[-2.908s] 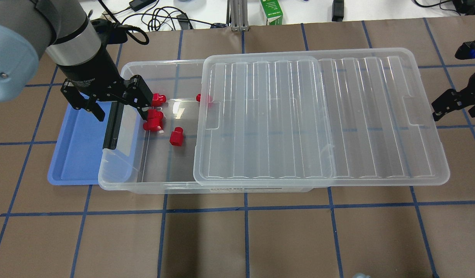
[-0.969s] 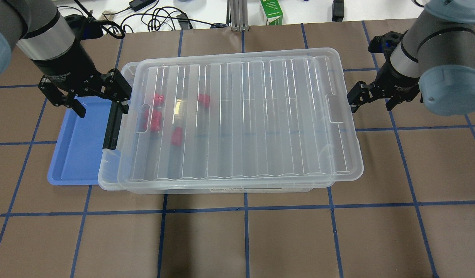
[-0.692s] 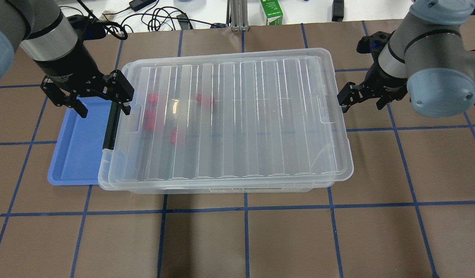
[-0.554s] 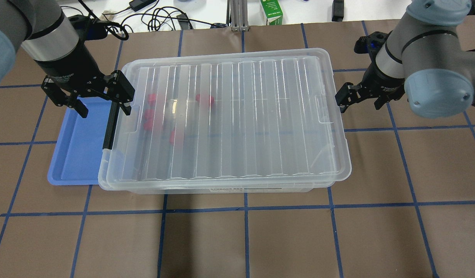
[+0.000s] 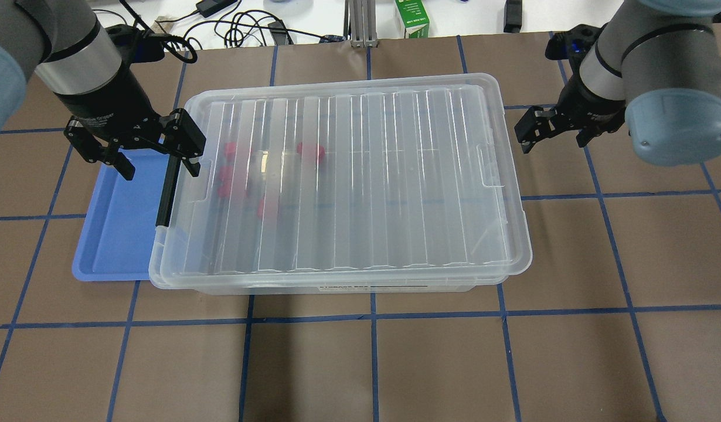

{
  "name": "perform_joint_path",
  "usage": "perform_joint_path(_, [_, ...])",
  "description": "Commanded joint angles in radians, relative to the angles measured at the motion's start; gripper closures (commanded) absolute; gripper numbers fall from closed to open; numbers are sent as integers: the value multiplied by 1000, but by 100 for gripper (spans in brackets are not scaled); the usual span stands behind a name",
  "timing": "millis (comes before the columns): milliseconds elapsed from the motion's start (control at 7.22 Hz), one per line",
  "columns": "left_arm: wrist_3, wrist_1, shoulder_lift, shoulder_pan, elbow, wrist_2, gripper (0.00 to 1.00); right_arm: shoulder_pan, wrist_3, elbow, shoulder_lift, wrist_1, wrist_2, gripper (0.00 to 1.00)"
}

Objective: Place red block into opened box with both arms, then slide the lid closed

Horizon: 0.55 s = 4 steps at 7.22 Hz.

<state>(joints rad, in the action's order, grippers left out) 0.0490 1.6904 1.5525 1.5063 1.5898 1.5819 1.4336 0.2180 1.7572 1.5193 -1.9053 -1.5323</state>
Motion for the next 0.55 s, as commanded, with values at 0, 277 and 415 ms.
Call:
perform_joint_path(0, [2,-1,-5,0,-1,1,0,1,-2,-150,62,247,-5,0])
perform_joint_path(277, [2,-1,-6,0,1,0,0,4,-41,-199,111,363,-6,0])
perform_joint_path(415, [-3,-3,-5,0,1,-2,0,23,-110,-199,116,362,-3,0])
